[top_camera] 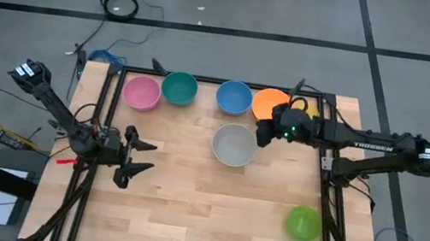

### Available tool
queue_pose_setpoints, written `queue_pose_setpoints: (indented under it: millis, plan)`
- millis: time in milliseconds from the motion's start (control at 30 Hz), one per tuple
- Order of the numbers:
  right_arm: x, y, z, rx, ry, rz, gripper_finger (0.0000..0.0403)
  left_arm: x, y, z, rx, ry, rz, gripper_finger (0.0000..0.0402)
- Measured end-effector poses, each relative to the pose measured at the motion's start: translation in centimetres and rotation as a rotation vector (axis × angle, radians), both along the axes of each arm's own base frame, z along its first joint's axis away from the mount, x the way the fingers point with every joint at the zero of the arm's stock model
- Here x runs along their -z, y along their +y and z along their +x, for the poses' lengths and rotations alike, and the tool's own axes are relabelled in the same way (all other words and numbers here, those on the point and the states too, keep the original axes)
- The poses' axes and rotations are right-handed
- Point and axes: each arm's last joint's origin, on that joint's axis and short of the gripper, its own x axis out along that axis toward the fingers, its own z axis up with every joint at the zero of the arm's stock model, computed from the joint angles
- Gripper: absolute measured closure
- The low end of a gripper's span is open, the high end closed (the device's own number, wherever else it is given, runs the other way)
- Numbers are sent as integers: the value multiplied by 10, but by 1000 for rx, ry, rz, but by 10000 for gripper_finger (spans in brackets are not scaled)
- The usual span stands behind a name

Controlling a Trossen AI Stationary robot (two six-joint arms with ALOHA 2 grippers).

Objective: Nest bowls inside each other
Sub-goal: Stack the orange bowl on the gray bowl

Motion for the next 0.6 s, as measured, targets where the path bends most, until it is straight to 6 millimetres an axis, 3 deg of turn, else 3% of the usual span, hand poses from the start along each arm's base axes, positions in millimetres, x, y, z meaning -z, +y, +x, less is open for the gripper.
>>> queue_pose_setpoints:
  millis: [233,467,600]
  plan:
    - [9,-21,1,68,87,24,322,6,7,13,-21,128,-32,117]
    - [29,-38,10,95,174,50,323,-5,13,26,4,222,-8,117]
    - [28,-46,12,81,213,38,323,-7,16,29,12,255,-2,117]
